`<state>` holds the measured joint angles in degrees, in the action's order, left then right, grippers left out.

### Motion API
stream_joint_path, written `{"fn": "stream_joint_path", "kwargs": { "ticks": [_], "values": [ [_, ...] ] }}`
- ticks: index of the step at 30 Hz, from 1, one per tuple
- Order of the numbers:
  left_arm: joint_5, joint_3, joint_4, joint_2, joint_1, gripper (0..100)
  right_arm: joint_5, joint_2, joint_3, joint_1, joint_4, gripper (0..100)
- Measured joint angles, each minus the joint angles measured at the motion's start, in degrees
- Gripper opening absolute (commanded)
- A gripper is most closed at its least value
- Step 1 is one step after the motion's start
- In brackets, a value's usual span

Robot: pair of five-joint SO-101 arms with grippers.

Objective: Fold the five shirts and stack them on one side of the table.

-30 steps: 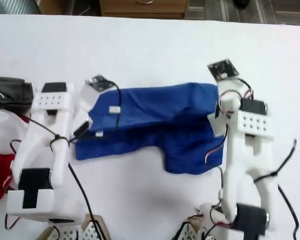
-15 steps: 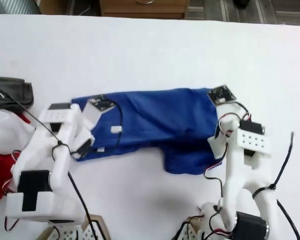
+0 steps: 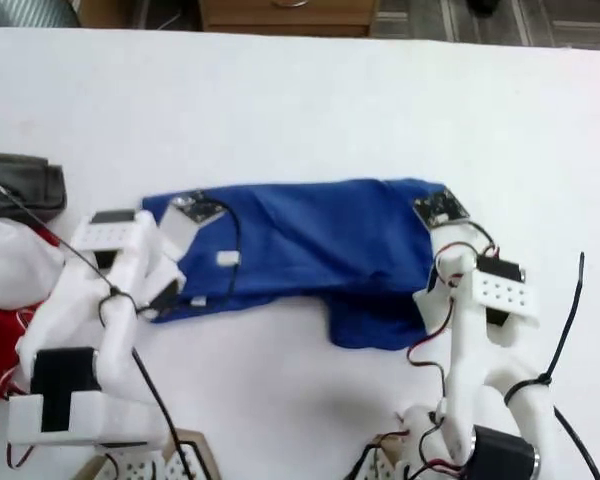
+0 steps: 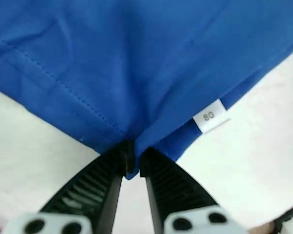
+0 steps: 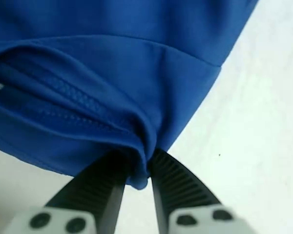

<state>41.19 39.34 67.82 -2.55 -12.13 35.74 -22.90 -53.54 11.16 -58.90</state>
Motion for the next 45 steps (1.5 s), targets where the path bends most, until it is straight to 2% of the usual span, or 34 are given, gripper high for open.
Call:
{"fn": "stream_joint_path", "kwargs": {
  "ticks": [11,18,20,25,28,32,38,43,45],
  "values": [
    [0.0,-0.4,2.1,0.0,-0.3,3,0.0,0.0,0.0,0.0,-0.4,2.0],
    [0.0,5.8,-4.0,-1.1,-0.4,3,0.0,0.0,-2.5,0.0,0.8,2.6],
    [0.0,6.5,-4.8,-1.1,-0.4,3,0.0,0.0,-2.7,0.0,0.8,5.5],
    [0.0,6.7,-5.1,-1.2,-0.4,3,0.0,0.0,-2.7,0.0,0.4,22.5],
    [0.0,6.7,-5.1,-1.2,-0.4,3,0.0,0.0,-2.5,0.0,-1.1,24.0],
    [-0.2,5.5,-4.4,-0.8,-0.4,3,0.0,0.0,1.4,0.0,-5.4,24.0],
    [-0.3,-1.1,3.4,-0.7,-0.4,3,0.2,0.0,14.9,0.0,-19.6,24.0],
    [-0.3,-5.6,9.3,-0.7,-0.4,15,0.2,0.0,27.6,0.0,-29.4,24.0],
    [-0.3,-6.0,10.1,-0.7,-0.4,15,0.2,0.0,30.7,0.0,-30.2,24.0]
  ]
}}
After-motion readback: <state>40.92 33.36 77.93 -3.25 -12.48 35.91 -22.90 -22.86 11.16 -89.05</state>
